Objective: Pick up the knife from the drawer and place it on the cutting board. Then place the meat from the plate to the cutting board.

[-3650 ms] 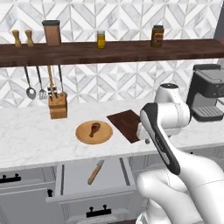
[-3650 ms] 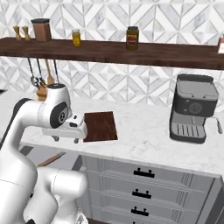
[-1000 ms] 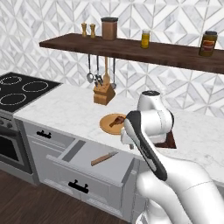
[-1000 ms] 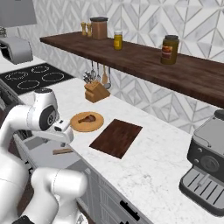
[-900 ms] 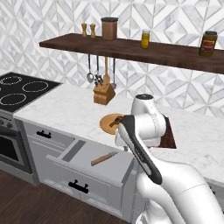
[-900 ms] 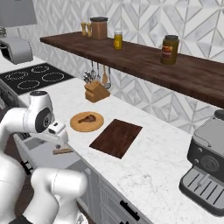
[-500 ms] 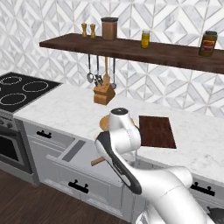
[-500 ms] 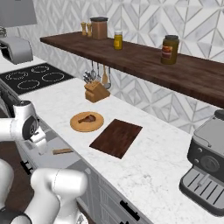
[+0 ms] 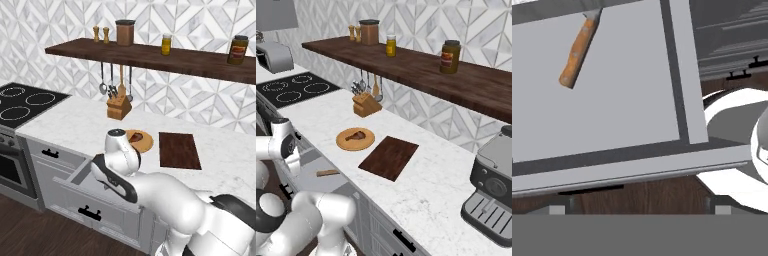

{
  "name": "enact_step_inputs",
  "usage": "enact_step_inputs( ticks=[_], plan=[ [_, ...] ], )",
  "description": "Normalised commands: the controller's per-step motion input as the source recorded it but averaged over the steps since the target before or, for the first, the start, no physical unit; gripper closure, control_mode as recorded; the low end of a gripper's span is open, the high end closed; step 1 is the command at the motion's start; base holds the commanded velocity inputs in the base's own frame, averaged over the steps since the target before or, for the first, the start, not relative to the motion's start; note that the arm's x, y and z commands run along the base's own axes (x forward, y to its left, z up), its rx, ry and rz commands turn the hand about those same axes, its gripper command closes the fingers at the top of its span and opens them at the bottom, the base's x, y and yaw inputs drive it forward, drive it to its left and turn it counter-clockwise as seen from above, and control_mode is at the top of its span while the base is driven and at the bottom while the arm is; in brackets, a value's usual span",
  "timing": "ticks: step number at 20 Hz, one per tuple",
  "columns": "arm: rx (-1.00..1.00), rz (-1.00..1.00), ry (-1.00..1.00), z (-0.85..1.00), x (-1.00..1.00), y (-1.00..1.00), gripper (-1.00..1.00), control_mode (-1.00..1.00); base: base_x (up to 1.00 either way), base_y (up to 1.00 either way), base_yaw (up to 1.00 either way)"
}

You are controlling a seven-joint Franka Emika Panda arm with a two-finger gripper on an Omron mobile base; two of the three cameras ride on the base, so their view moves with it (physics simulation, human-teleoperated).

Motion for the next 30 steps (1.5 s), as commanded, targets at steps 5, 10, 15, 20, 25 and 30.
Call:
enact_step_inputs(
  ticks=[5,10,15,20,25,30],
  plan=[
    [0.00,0.03,0.04,-0.37,0.48,0.00,-1.00,-1.00,0.00,0.00,0.00],
    [-0.03,0.06,0.01,-0.62,0.38,0.10,-1.00,-1.00,0.00,0.00,0.00],
    [-0.02,0.03,0.00,-0.48,0.21,0.26,-1.00,-1.00,0.00,0.00,0.00],
    [0.00,0.00,0.01,-0.35,0.20,0.25,-1.00,-1.00,0.00,0.00,0.00],
    [0.00,0.00,0.00,-0.46,0.36,0.22,-1.00,-1.00,0.00,0.00,0.00],
    [-0.01,0.00,0.02,-0.45,0.15,0.59,-1.00,-1.00,0.00,0.00,0.00]
  ],
)
